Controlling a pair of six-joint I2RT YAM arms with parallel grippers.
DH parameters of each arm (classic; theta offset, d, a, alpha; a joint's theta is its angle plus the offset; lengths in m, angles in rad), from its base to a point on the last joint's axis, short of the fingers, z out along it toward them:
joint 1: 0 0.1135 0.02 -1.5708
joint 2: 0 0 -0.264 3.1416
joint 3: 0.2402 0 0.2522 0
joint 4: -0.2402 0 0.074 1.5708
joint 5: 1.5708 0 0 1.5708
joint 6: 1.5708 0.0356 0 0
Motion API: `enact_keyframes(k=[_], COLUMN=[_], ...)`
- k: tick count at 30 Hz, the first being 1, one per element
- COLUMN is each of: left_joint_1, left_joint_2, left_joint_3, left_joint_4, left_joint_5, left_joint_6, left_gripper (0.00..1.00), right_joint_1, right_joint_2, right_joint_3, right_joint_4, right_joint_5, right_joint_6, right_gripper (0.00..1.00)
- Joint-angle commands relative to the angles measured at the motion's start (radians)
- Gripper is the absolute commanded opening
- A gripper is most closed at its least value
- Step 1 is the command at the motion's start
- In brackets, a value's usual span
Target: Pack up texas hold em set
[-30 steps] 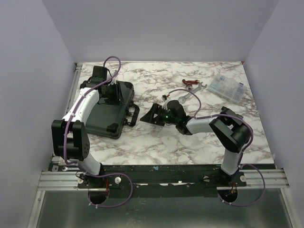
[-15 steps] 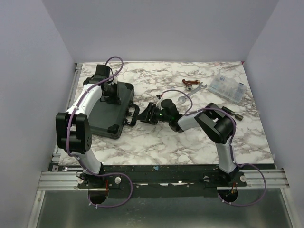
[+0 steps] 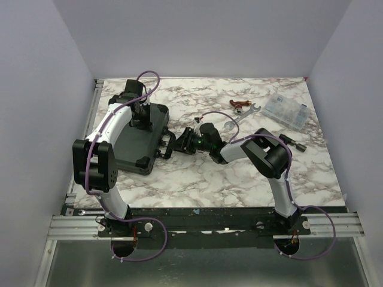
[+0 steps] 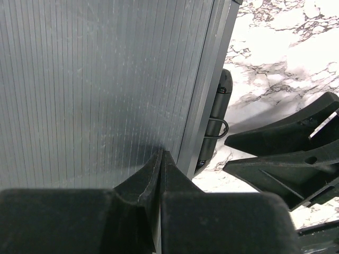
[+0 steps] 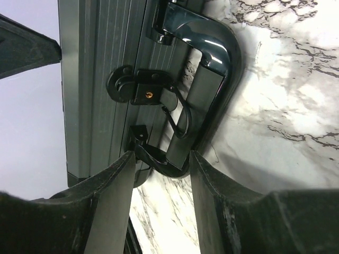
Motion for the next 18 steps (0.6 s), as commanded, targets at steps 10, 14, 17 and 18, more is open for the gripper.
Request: enact_keyframes(k=[10, 14, 17, 18], left_joint_1=[-0.002, -0.007, -0.01, -0.01], left_joint_2=[0.063, 0.062, 0.059, 0.06], left_joint_3=[-0.027, -0.026, -0.026, -0.027], left_joint_4=[-0.087, -0.089, -0.088, -0.09], left_joint_5=[-0.108, -0.108, -0.116, -0.118], left_joint_6=[0.039, 0.04, 0.041, 0.042], left_gripper=[0.0, 0.0, 0.0, 0.0], right_joint_1=[0.005, 0.004, 0.005, 0.005], right_joint_2=[0.074, 0.088, 0.098, 0.1], right_joint_3=[0.07, 0.095, 0.113, 0.119], right_joint_4=[0.009, -0.001, -0.006, -0.007], right_joint_5=[0.026, 0.034, 0.037, 0.038], right_joint_6=[0.012, 0.011, 0.012, 0.011], right_gripper=[0.38, 0.38, 0.38, 0.37])
